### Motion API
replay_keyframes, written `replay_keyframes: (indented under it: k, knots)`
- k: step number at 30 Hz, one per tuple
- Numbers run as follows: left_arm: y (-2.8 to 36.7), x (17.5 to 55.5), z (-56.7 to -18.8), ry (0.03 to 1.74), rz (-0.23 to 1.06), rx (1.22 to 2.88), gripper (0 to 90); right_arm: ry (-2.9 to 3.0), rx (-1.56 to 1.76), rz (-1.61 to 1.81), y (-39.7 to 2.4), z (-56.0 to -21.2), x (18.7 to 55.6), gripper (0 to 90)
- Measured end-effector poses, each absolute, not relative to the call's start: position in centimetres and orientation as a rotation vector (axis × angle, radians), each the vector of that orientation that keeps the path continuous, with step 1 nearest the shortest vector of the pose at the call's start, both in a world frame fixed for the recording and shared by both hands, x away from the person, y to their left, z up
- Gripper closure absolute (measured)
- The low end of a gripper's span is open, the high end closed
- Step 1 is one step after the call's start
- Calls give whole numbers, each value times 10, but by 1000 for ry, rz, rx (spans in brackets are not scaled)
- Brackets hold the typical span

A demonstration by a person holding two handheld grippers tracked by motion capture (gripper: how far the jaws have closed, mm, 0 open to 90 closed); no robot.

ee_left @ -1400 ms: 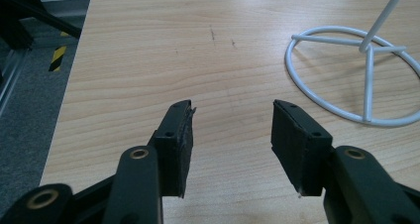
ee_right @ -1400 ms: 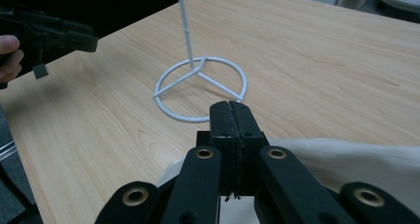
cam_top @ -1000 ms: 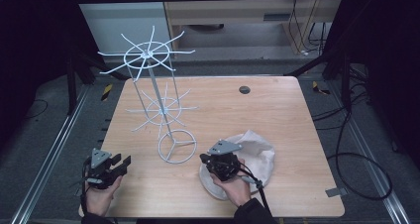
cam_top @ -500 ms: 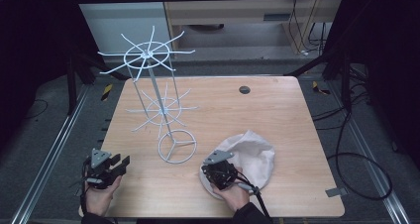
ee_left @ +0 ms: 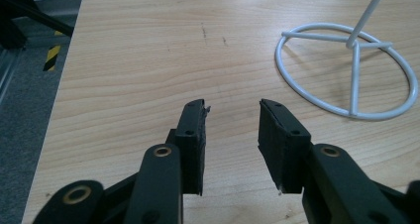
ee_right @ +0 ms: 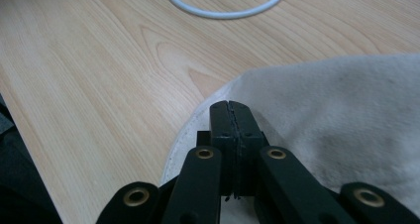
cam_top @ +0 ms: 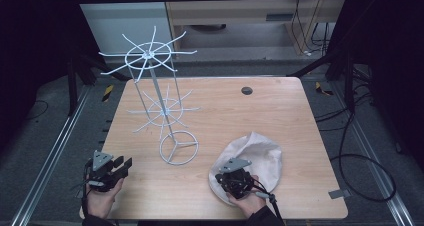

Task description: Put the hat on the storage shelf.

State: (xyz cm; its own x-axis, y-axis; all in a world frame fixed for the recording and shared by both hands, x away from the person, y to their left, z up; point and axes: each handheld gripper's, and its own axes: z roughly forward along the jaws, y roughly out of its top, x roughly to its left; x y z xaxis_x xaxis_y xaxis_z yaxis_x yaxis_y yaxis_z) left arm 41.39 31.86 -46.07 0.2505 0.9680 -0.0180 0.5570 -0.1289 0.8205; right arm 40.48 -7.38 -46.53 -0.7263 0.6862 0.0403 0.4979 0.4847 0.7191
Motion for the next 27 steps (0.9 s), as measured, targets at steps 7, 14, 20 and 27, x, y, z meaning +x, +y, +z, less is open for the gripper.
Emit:
replay_keyframes:
  k: [7,14,20,27]
  knots:
    - [317,413,-461,1396,700,1798,644,2472,1023,1073,-92,-466,398,900]
    - [318,413,-461,1399,701,1799,644,2470,1032,1074,-109,-466,392,900]
    - [318,413,-461,1403,701,1802,644,2457,1053,1064,-127,-466,387,900]
    - [317,413,-462,1407,700,1800,644,2433,1087,1044,-145,-466,384,900]
